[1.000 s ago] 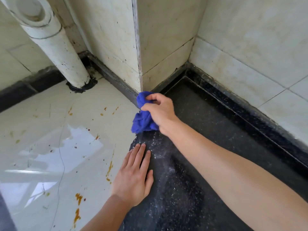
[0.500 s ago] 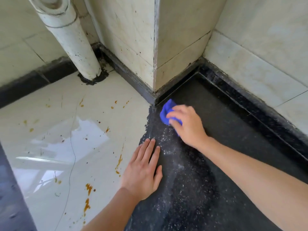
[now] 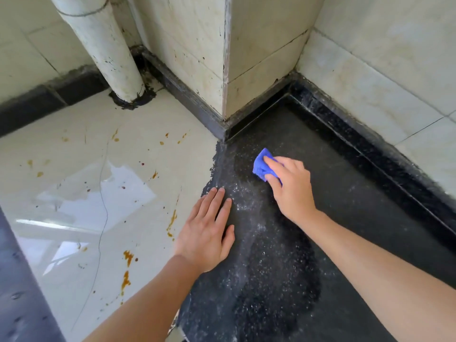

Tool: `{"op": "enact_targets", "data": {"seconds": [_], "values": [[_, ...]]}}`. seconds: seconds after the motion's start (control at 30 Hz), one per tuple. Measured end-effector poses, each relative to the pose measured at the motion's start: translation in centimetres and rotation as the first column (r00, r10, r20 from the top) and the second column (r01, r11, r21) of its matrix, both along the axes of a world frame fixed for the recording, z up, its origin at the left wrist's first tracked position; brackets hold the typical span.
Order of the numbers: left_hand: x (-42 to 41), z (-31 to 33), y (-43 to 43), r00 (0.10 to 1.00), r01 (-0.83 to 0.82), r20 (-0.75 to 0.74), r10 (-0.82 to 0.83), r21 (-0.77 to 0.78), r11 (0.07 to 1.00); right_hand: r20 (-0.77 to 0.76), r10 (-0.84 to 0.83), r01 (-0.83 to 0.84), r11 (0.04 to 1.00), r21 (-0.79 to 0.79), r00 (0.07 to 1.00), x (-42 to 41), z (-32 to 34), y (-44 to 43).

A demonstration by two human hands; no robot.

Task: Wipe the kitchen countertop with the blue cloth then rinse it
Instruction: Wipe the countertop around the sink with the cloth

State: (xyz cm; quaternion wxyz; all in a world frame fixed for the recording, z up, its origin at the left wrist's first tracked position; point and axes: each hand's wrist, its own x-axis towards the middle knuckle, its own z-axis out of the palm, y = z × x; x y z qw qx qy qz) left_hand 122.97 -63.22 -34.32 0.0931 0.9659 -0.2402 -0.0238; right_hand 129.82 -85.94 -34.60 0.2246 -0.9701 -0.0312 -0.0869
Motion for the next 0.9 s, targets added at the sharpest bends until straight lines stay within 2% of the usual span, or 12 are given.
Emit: {"op": "enact_targets", "data": {"seconds": [0.1, 0.17, 0.23, 0.27, 0.4, 0.5, 0.57, 0.63, 0.7, 0.77, 0.83, 0.9], "values": [[0.0, 0.1, 0.0, 1.0, -0.003, -0.001, 0.003, -0.005, 1.0, -0.094, 0.157, -0.15, 0.986, 0.071, 0.983, -7.3, 1.2, 0.4], [-0.2, 0.4, 0.1, 1.0, -0.002, -0.019, 0.002, 0.002, 1.0, -0.292, 0.275, -0.217, 0.952, 0.215, 0.916, -10.3, 3.4, 0.2], [-0.7, 0.9, 0.2, 1.0, -0.003, -0.021, 0.003, 0.007, 1.0, -0.482, 0.335, -0.132, 0.904, 0.405, 0.81, -9.5, 6.6, -0.4], [-1.2, 1.2, 0.3, 1.0, -0.005, -0.015, 0.005, -0.004, 1.0, -0.501, 0.31, -0.081, 0.901, 0.426, 0.808, -7.7, 7.4, -0.8], [-6.4, 1.7, 1.4, 1.0, 0.022, -0.013, -0.023, -0.068, 0.997, -0.295, -0.063, 0.171, 0.918, 0.358, 0.953, 2.6, 6.9, -0.5], [-9.6, 0.8, 3.3, 0.998, 0.066, -0.007, -0.066, -0.023, 0.998, -0.207, -0.204, 0.223, 0.972, 0.072, 0.957, 5.2, 3.0, 2.2], [-10.3, -0.1, 4.4, 0.995, 0.092, 0.024, -0.092, 0.016, 0.996, -0.081, -0.125, 0.124, 0.992, -0.028, 0.989, 2.6, 1.3, 4.0], [-10.4, -0.6, 4.6, 0.993, 0.103, 0.058, -0.105, 0.029, 0.994, -0.034, 0.104, -0.104, 0.995, 0.012, 0.994, -1.9, 1.1, 4.9], [-10.3, -0.7, 4.5, 0.991, 0.112, 0.071, -0.113, 0.02, 0.993, -0.108, 0.299, -0.291, 0.953, 0.085, 0.948, -6.0, 2.1, 4.4], [-10.4, -0.5, 4.4, 0.992, 0.113, 0.059, -0.113, 0.01, 0.994, -0.316, 0.406, -0.352, 0.911, 0.217, 0.857, -8.0, 4.6, 3.3], [-10.4, -0.3, 4.4, 0.993, 0.107, 0.056, -0.108, 0.016, 0.994, -0.546, 0.409, -0.214, 0.897, 0.386, 0.731, -6.4, 7.6, 2.5], [-10.3, -0.2, 4.5, 0.992, 0.105, 0.065, -0.107, 0.033, 0.994, -0.585, 0.293, -0.001, 0.895, 0.446, 0.756, -1.8, 9.2, 2.3]]}}
